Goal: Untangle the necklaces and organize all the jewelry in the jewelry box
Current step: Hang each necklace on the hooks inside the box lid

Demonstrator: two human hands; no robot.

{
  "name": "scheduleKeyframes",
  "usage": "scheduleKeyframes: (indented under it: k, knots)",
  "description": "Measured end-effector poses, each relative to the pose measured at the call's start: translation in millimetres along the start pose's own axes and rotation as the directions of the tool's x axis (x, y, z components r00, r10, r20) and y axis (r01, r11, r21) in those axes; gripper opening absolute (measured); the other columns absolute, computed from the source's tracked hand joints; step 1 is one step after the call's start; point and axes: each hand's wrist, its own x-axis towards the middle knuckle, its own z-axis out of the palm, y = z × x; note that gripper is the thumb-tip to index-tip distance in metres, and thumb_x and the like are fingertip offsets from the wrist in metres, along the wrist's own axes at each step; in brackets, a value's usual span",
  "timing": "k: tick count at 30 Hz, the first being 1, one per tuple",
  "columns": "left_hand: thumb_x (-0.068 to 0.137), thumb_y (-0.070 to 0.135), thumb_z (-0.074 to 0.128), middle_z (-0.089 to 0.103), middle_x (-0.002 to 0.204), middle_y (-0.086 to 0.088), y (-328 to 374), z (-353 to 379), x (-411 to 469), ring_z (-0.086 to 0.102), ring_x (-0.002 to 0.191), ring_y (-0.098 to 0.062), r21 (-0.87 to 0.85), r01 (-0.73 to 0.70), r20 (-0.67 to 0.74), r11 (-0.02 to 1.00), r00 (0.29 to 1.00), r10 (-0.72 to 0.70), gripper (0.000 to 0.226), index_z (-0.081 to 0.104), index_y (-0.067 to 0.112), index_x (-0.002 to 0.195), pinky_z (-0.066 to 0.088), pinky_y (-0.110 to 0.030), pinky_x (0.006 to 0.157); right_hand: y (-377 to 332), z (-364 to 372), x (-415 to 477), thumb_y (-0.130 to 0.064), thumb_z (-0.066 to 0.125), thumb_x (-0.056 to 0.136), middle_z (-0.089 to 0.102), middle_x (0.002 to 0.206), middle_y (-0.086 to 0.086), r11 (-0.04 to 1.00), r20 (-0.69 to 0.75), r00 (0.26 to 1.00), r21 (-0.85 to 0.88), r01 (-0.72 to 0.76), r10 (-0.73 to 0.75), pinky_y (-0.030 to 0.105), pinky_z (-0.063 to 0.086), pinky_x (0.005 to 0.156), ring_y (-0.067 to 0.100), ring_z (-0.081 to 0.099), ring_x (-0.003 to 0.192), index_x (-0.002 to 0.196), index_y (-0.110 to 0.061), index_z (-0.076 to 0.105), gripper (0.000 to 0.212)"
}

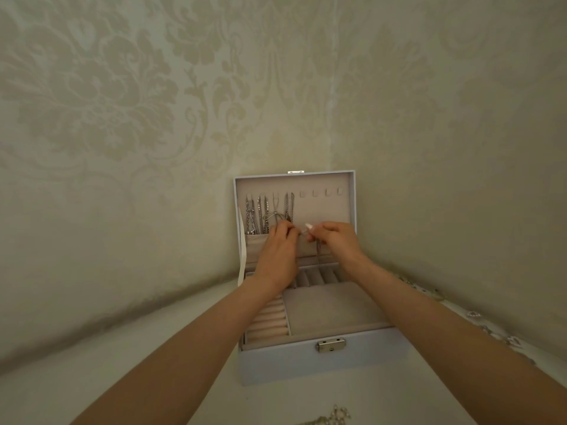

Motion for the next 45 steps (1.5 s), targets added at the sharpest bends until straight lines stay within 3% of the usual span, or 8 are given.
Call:
scheduleKeyframes:
  k: [4,11,17,22,28,33,39,45]
  knots:
    - [0.077,-0.01,0.052,0.044,0.124,-0.015,2,0,9,0.041,0.111,-0.029,0.045,0.026,0.012,0.999,1.0,-0.027,0.045,0.051,0.001,0.121,0.039,-0.034,0.091,-16,-5,6,-0.015,0.061,0.089,0.06,0.065,0.003,0.996,-0.022,1.0,0.089,0.013,-0.011,0.01,0.035,0.045,0.0,0.046,0.046,0.067,-0.007,0.065,0.024]
    - [0.08,-0.004,0.052,0.044,0.123,-0.016,1,0,12,0.041,0.112,-0.029,0.066,0.033,0.026,0.997,0.999,-0.035,0.038,0.051,0.0,0.118,0.035,-0.032,0.09,-28,-3,22,-0.021,0.062,0.089,0.068,0.064,0.001,0.987,-0.062,0.998,0.159,0.014,-0.004,0.014,0.034,0.045,0.003,0.054,0.051,0.071,-0.011,0.067,0.021]
    - [0.081,0.001,0.053,0.042,0.123,-0.016,0,-4,19,0.04,0.113,-0.029,0.071,0.009,0.081,0.997,0.997,-0.014,0.047,0.042,-0.001,0.127,0.034,-0.031,0.092,-15,1,39,-0.012,0.061,0.089,0.073,0.081,0.006,0.992,0.004,1.0,0.125,-0.013,0.012,0.023,0.05,0.08,0.012,0.067,0.08,0.084,-0.009,0.07,0.012]
    - [0.079,-0.008,0.051,0.04,0.118,-0.018,-6,-6,17,0.047,0.102,-0.03,-0.053,-0.002,0.1,0.999,0.995,0.007,0.046,0.045,-0.002,0.124,0.043,-0.035,0.082,-3,3,43,-0.017,0.064,0.088,0.07,0.074,-0.004,0.981,0.024,0.999,-0.191,0.045,-0.041,0.022,0.05,0.075,0.009,0.065,0.077,0.079,-0.016,0.073,0.013]
    - [0.067,-0.02,0.05,0.041,0.109,-0.02,-10,-5,14,0.05,0.093,-0.03,-0.165,0.019,0.027,0.986,1.0,-0.015,0.03,0.055,-0.007,0.095,0.047,-0.039,0.085,0,7,39,-0.025,0.055,0.087,0.066,0.082,0.006,0.753,0.188,0.981,-0.639,0.155,-0.042,0.029,0.041,0.064,0.02,0.058,0.078,0.083,-0.011,0.07,0.021]
    - [0.07,-0.018,0.052,0.041,0.11,-0.019,-9,-9,13,0.051,0.095,-0.03,-0.192,0.044,0.012,0.98,0.999,-0.042,0.027,0.056,-0.006,0.094,0.044,-0.031,0.088,-1,7,38,-0.023,0.06,0.084,0.06,0.085,0.001,0.734,0.125,0.983,-0.654,0.186,-0.137,0.029,0.043,0.07,0.02,0.057,0.082,0.089,-0.014,0.059,0.01]
    - [0.074,-0.013,0.054,0.043,0.108,-0.019,-8,-13,11,0.051,0.097,-0.028,-0.224,0.048,0.011,0.973,0.999,-0.047,0.026,0.057,-0.005,0.098,0.04,-0.025,0.088,0,3,30,-0.017,0.056,0.084,0.07,0.092,0.003,0.643,0.164,0.958,-0.713,0.28,-0.236,0.03,0.044,0.078,0.021,0.061,0.088,0.092,-0.015,0.072,0.017]
    - [0.077,-0.001,0.058,0.053,0.106,-0.014,-1,-21,-5,0.049,0.106,-0.029,-0.079,0.019,0.007,0.997,1.0,-0.018,0.022,0.06,0.003,0.098,0.043,-0.041,0.086,3,-3,12,-0.011,0.057,0.081,0.065,0.107,0.005,0.616,0.149,0.941,-0.723,0.313,-0.304,0.036,0.041,0.093,0.024,0.055,0.102,0.107,-0.016,0.068,0.028]
